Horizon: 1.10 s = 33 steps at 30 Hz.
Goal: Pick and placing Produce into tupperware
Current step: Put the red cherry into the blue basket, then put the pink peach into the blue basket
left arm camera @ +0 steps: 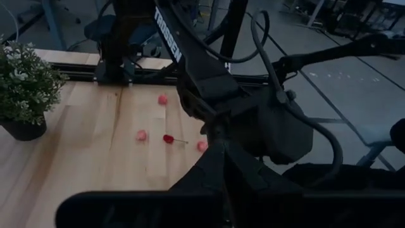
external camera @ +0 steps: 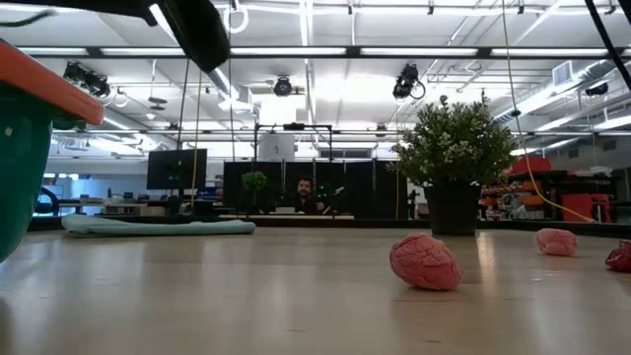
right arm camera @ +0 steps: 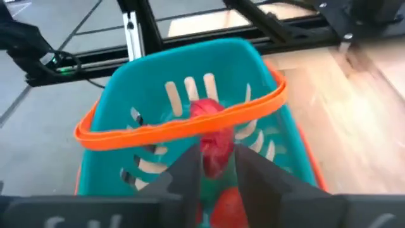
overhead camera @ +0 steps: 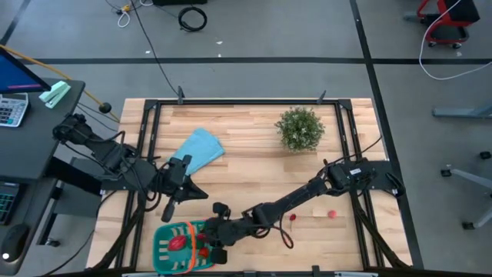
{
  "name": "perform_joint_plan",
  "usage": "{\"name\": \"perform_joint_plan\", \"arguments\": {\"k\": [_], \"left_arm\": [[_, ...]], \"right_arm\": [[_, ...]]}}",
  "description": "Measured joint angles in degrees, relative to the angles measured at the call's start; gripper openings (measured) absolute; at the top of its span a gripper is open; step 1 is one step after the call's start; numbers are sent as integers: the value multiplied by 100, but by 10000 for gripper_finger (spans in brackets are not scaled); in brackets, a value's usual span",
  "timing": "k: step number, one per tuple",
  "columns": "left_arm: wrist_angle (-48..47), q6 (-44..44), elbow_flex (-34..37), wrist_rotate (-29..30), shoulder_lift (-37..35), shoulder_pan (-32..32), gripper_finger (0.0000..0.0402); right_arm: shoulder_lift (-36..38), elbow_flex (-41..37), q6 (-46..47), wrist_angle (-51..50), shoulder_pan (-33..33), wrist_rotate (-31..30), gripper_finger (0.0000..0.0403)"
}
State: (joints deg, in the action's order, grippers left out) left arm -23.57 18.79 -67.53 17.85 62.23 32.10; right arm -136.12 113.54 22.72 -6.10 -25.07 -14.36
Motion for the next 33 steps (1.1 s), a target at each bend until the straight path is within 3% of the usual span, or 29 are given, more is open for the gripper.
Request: {"name": "perform_joint_plan", "arguments": {"k": [9, 16, 19, 21, 25, 29, 31, 33], "left_arm": [[-35, -11, 0, 0, -1, 0, 20], [-44, 3, 0, 2, -1, 0, 15], [-60, 3, 0, 1, 2, 0, 10], [-98, 2, -2, 4, 34, 0, 9], [-196, 0, -2, 15, 69, 0, 15], [-194, -2, -2, 15, 102, 0, 22], [-154, -2, -4, 15, 121, -13, 22], [-197, 2, 0, 15, 137, -6, 18]], "right_arm": [[109, 4, 67, -207, 42, 709, 191], [994, 11, 834, -2062, -62, 2278, 198], [1335, 10, 880, -3231, -399, 2427, 192], [1495, 0, 879, -3798, -730, 1911, 188], [1597, 4, 1254, -4192, -1524, 52, 181], [1338, -4, 2754, -4243, -2154, -1914, 176], [1186, -4, 3649, -4247, -2289, -2394, 175], [983, 0, 4034, -4330, -2331, -2460, 175]]}}
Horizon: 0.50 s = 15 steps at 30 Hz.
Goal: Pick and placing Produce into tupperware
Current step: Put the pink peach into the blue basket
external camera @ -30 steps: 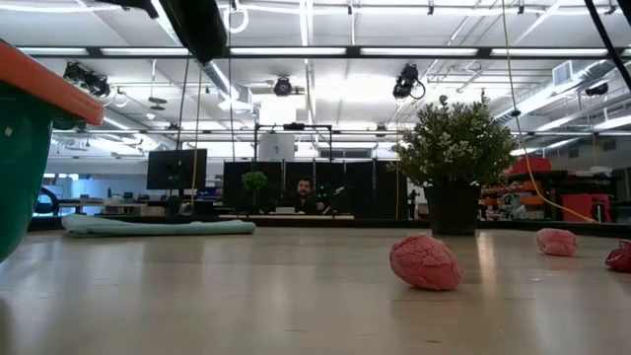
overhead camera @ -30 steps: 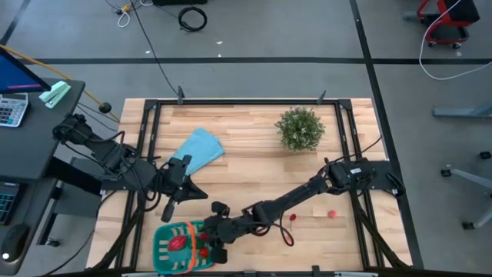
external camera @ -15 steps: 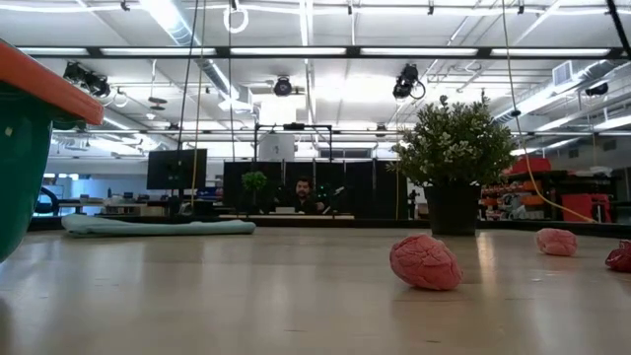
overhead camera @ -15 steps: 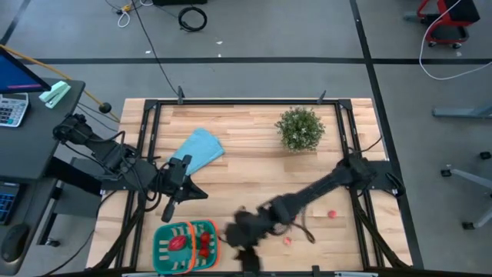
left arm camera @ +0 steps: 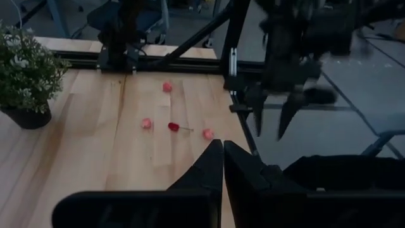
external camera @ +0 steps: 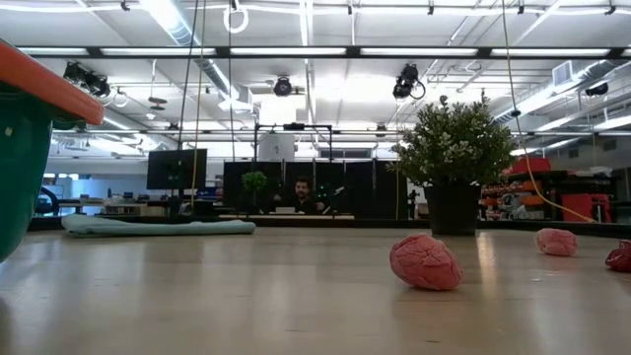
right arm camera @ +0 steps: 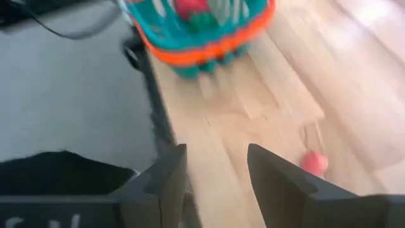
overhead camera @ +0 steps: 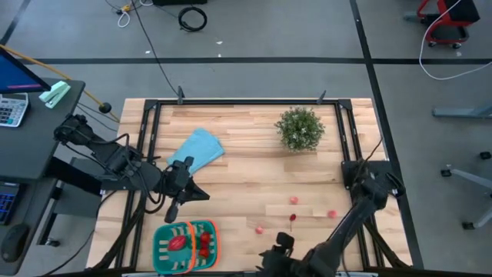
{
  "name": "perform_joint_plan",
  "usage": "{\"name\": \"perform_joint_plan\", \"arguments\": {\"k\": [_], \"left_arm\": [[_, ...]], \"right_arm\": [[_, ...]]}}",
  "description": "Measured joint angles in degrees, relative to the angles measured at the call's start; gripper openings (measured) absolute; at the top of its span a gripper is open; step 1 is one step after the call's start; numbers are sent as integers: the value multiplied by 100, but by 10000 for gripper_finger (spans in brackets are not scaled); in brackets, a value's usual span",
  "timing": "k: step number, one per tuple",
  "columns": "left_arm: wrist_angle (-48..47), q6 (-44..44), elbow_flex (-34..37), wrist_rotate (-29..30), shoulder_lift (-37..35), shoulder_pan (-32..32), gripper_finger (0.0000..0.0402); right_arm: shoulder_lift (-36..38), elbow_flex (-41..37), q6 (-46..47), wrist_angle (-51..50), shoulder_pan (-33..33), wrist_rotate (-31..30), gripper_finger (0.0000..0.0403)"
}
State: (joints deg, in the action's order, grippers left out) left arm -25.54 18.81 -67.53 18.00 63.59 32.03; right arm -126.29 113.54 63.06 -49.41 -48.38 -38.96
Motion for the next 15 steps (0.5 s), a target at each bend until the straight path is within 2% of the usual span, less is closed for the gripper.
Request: {"name": "perform_joint_plan", "arguments": {"k": [5, 9, 15], "left_arm": [[18, 4, 0, -1, 28, 6, 9], [34, 23, 0, -2, 26, 6, 11], [12, 181, 0, -2, 26, 6, 23]], "right_arm": [[-557, -68, -46, -274, 83, 103, 186], [-676, -64, -246, -355, 401, 113, 201], [-722, -96, -266, -432, 851, 543, 223]]}}
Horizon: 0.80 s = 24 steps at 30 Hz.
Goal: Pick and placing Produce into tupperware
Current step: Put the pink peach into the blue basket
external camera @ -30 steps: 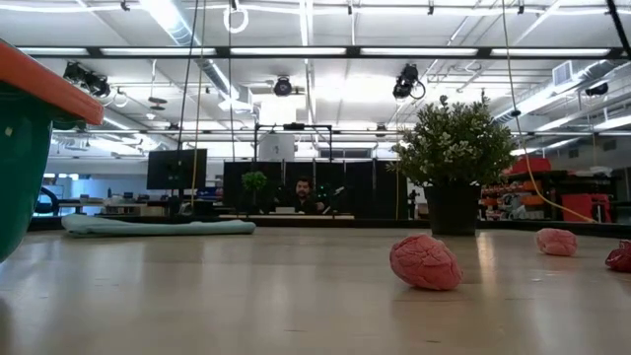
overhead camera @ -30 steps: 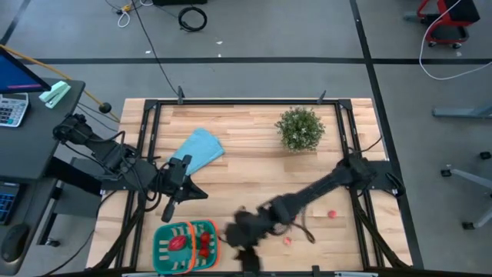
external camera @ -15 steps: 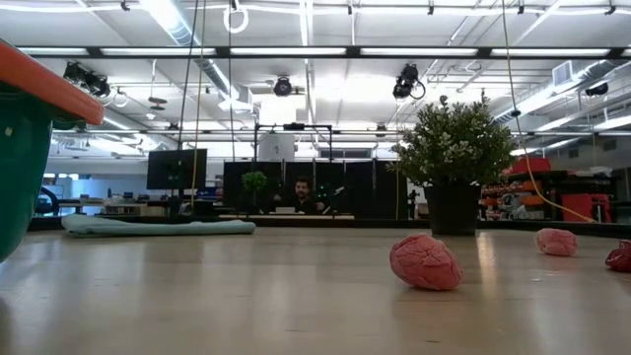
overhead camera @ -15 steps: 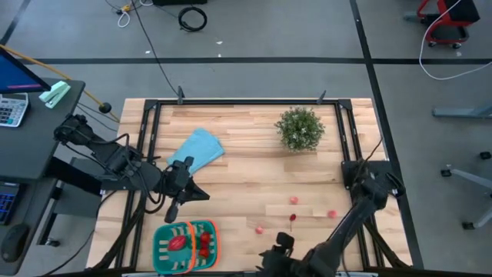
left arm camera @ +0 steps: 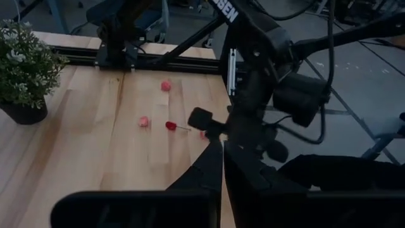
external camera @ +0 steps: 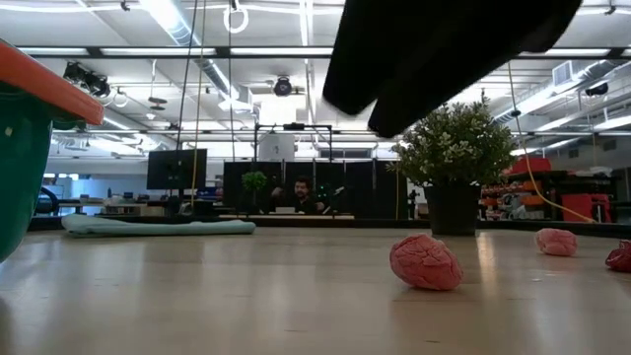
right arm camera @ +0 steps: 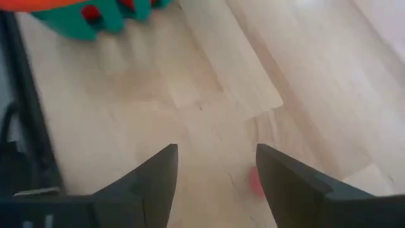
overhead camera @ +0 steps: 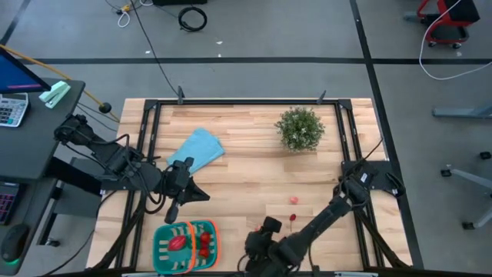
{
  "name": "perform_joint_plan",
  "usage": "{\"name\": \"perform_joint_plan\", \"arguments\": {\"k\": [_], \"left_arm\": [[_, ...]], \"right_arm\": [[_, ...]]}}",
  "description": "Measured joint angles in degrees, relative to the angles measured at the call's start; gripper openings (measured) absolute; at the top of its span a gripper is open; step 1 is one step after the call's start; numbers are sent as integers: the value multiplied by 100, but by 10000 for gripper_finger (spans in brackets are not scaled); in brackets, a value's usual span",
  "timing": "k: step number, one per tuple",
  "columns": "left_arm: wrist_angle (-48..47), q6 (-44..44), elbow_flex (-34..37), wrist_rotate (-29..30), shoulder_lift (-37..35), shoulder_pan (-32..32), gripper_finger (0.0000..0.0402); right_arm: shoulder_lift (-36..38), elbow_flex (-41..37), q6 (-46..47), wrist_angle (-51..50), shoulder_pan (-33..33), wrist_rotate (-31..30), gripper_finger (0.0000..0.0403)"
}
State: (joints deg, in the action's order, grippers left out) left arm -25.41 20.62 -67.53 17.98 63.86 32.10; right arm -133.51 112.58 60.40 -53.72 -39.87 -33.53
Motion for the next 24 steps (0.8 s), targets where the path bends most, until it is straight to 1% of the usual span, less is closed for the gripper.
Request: {"name": "perform_joint_plan", "arguments": {"k": [4, 9, 14, 17, 20, 22, 24], "left_arm": [[-41, -24, 0, 0, 0, 0, 17], [-161, -31, 0, 0, 0, 0, 9], [-242, -31, 0, 0, -2, 0, 17], [-248, -29, 0, 0, -2, 0, 23], [-244, -30, 0, 0, -2, 0, 22], [-244, -28, 0, 0, -2, 0, 17], [-242, -28, 0, 0, -2, 2, 12]], "right_arm": [[0, -297, 252, -62, 126, 47, 228], [15, -723, 851, -55, 107, 116, 228], [15, -1155, 1402, -30, 108, 107, 227], [70, -1461, 1749, 172, 103, 18, 224], [92, -1731, 1976, 510, 95, -20, 202], [88, -1846, 1909, 792, 93, -1, 172], [86, -1900, 1778, 990, 94, -20, 132]]}}
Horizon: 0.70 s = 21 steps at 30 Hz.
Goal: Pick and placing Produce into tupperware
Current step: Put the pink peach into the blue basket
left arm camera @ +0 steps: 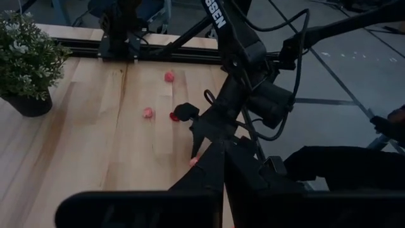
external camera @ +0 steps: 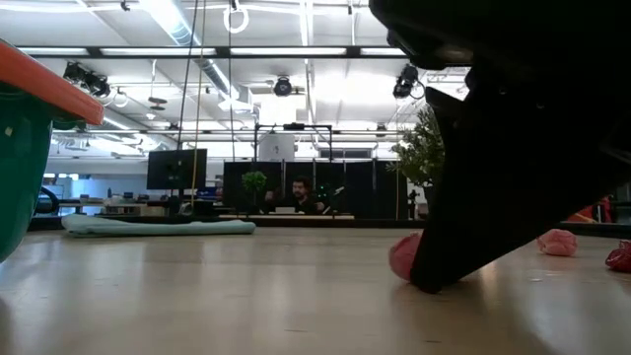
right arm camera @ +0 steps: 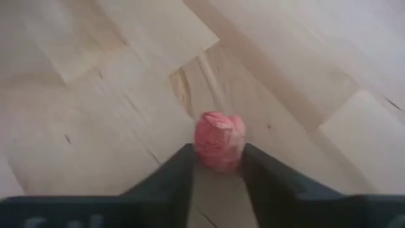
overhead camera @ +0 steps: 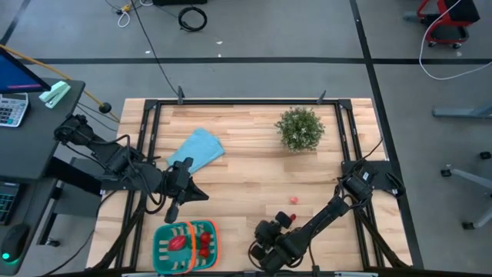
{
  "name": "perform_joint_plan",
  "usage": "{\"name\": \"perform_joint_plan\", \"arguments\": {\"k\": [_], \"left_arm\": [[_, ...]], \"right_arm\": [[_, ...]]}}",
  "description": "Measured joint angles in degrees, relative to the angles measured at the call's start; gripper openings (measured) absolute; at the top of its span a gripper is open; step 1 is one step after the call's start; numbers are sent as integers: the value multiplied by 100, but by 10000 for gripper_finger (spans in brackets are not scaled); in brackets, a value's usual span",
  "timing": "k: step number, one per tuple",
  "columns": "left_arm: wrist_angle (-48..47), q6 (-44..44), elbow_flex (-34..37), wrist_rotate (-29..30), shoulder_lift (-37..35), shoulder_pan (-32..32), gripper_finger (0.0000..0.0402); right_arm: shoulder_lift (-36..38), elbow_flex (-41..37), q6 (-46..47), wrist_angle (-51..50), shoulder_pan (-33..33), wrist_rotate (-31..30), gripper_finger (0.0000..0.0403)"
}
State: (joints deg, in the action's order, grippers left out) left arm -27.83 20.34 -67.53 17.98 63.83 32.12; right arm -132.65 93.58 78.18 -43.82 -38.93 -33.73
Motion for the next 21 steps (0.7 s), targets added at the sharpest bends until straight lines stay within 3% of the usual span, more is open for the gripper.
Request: {"name": "perform_joint_plan", "arguments": {"k": [4, 6, 12, 17, 19, 21], "left_arm": [[2, 1, 0, 0, 0, -2, 7], [2, 1, 0, 0, 0, -2, 10], [15, 2, 0, -1, -2, -2, 25], [27, -2, 0, -1, -2, -2, 21], [32, -2, 0, -2, -2, -17, 15], [61, 0, 0, 0, -2, -46, 10]], "right_arm": [[37, -2, -310, 59, 0, -95, 40], [121, -20, -532, 95, -15, -280, 17], [834, 140, -1364, 380, -31, -1049, 17], [1485, 136, -2939, 1669, -23, -1844, 14], [1594, 147, -3893, 2676, 73, -1775, 20], [1534, 169, -4705, 3767, 231, -1302, 26]]}}
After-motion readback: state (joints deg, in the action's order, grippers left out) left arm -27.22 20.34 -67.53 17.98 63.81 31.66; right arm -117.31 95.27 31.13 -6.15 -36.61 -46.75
